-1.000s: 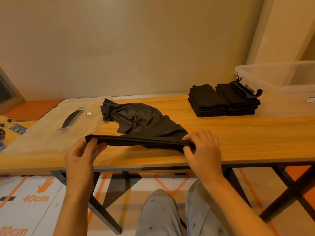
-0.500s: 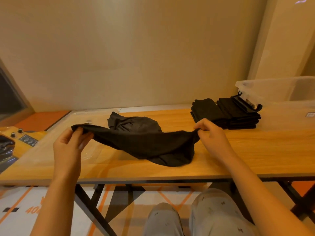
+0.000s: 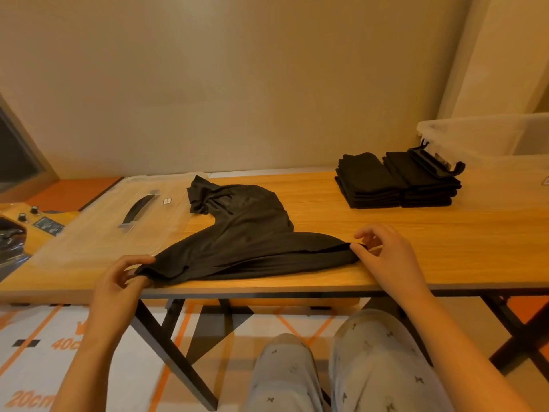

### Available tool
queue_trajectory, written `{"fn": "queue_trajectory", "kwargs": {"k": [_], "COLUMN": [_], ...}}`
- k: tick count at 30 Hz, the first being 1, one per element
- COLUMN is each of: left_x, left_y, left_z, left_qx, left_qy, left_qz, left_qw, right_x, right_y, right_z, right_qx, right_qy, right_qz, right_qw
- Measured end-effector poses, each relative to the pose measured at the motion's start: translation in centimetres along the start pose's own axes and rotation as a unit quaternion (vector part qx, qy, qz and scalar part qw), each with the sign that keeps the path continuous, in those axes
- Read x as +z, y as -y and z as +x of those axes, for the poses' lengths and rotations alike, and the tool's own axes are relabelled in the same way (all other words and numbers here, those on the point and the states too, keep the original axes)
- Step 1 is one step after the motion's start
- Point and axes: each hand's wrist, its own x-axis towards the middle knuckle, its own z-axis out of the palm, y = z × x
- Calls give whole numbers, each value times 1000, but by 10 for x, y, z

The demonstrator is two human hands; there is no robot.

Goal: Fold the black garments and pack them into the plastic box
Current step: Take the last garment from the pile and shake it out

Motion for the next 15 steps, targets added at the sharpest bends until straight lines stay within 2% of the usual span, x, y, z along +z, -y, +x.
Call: {"fn": "queue_trajectory", "kwargs": {"k": [7, 10, 13, 15], "left_x": [-7, -15, -17, -14], "left_y": [4, 4, 0, 2], "left_z": [0, 3, 4, 3], "left_qx": [70, 97, 103, 100], "left_qy": [10, 6, 8, 27], "left_qz": [127, 147, 116, 106], "left_qw": [989, 984, 988, 989], "right_x": [1, -9, -21, -25], "right_y": [-3, -3, -3, -6], "right_z": [-1, 0, 5, 5], "right_qx": [20, 24, 51, 52], "right_qy": [49, 3, -56, -65], "right_qz": [-50, -15, 49, 46], "right_qw": [997, 1000, 996, 995]}}
